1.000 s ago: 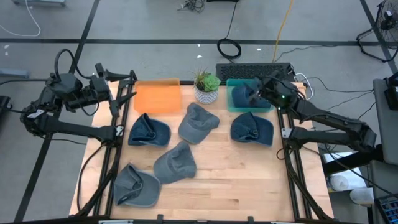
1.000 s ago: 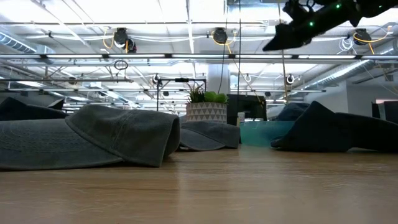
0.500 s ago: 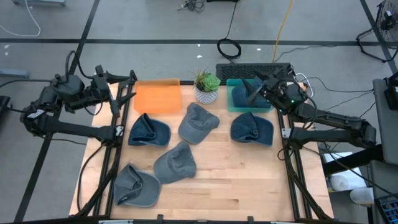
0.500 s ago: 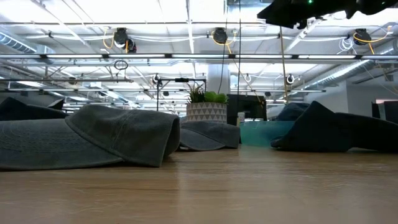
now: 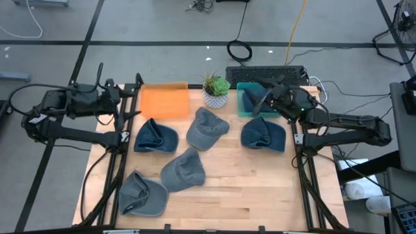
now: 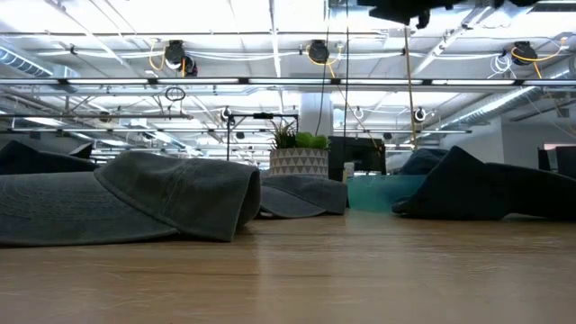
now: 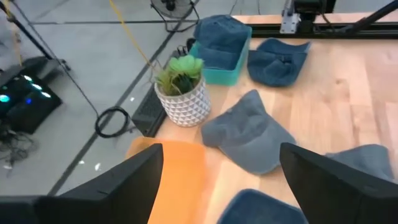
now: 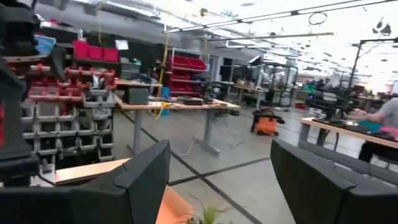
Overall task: Pick & Place hat
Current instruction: Put the right blue cap into the light blue bin
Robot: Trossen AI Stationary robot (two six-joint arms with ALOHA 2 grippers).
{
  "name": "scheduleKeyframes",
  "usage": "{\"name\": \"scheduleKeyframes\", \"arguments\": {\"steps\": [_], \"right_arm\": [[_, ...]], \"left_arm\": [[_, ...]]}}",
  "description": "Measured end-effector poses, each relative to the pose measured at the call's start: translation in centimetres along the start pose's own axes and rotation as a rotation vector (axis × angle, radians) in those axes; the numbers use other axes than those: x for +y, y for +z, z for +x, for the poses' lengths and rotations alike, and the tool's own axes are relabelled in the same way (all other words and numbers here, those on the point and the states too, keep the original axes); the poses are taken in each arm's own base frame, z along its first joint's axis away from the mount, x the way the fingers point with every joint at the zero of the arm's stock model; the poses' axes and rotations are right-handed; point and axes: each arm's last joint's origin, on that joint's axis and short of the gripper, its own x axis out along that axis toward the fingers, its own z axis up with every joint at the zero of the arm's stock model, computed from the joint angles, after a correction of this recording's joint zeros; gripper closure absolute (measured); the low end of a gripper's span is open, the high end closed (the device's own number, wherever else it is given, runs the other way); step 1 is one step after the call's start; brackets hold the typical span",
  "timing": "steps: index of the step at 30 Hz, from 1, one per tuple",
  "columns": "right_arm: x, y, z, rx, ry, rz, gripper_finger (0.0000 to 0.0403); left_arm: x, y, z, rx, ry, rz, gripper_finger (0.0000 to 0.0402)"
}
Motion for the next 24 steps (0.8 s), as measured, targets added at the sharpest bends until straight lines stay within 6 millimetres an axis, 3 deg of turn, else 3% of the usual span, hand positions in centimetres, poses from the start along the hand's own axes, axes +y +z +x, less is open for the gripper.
{"name": "scheduleKeyframes", "arguments": {"steps": [10, 17, 24], "right_arm": [[3.2, 4.5, 2.4, 0.143, 0.115, -0.026, 0.0135], [3.9, 8.0, 3.3, 0.172, 0.061, 0.030, 0.0135], [4.9, 11.1, 2.7, 0.105, 0.085, 0.075, 0.0135]], "left_arm": [[-0.1, 0.0, 0.1, 0.001, -0.036, -0.002, 0.0088], [-0.1, 0.3, 0.2, -0.016, -0.019, -0.064, 0.0061], [-0.3, 0.8, 0.8, -0.023, -0.037, -0.041, 0.0026]]}}
